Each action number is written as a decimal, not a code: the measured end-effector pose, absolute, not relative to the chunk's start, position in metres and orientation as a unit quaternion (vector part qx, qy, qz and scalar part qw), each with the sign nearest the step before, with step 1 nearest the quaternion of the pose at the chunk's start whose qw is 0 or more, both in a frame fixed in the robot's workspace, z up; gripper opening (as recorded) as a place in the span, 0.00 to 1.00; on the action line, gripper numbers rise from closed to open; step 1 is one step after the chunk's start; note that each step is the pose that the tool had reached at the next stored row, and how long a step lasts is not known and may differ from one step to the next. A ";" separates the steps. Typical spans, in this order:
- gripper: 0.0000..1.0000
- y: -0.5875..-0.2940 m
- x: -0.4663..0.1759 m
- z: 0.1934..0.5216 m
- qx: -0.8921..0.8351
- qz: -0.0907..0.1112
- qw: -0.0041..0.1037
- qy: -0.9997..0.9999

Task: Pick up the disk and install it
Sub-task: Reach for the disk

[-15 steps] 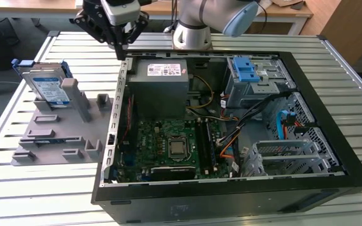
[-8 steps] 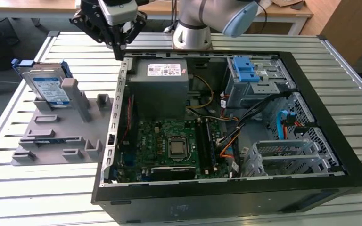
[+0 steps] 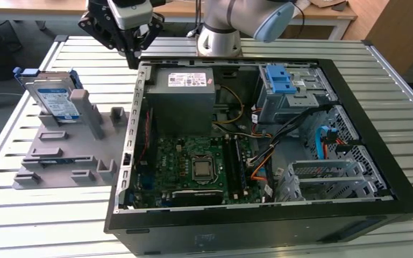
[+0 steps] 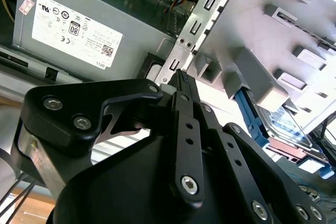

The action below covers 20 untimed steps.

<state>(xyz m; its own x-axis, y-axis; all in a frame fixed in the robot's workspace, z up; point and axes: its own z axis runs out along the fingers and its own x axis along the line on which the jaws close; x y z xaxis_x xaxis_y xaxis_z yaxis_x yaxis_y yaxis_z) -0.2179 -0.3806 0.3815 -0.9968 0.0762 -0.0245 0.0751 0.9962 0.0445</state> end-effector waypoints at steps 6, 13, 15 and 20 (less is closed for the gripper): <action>0.11 -0.381 -0.223 0.381 0.038 0.022 0.013 0.999; 0.11 -0.379 -0.230 0.381 0.038 0.022 0.013 0.999; 0.11 -0.379 -0.232 0.381 0.038 0.022 0.013 0.999; 0.11 -0.376 -0.234 0.380 0.038 0.022 0.013 0.999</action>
<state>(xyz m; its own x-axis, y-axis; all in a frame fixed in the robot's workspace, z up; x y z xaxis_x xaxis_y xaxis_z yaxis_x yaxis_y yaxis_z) -0.2345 -0.3759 0.3800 -0.9968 0.0765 -0.0244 0.0753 0.9962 0.0445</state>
